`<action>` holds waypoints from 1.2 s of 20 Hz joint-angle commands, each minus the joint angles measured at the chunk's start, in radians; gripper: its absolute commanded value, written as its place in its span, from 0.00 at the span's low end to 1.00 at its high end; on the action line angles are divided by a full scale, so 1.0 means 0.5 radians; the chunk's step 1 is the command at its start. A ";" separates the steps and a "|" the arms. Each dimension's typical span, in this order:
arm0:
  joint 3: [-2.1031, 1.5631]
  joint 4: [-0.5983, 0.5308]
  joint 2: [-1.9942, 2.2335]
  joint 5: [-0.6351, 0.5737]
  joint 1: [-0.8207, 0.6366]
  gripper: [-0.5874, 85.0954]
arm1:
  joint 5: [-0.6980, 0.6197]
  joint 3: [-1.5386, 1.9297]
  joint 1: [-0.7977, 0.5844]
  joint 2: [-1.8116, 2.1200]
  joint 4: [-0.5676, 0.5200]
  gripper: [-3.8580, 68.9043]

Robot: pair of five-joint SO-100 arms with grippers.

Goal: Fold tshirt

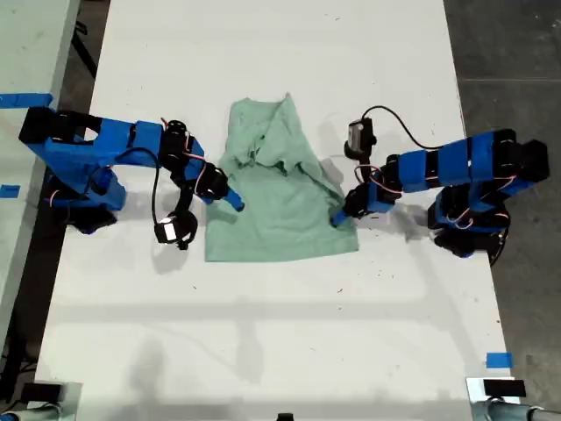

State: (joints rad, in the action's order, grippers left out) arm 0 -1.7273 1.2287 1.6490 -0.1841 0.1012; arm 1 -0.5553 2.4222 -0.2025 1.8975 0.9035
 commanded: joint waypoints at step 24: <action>-0.009 -0.006 0.092 0.003 0.028 0.28 | 0.224 -1.451 0.258 -0.491 0.785 0.02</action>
State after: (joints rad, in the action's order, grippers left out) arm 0 -1.7380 1.2318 1.6490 -0.1841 0.1058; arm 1 -0.4541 1.8254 -0.0905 1.6858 1.2839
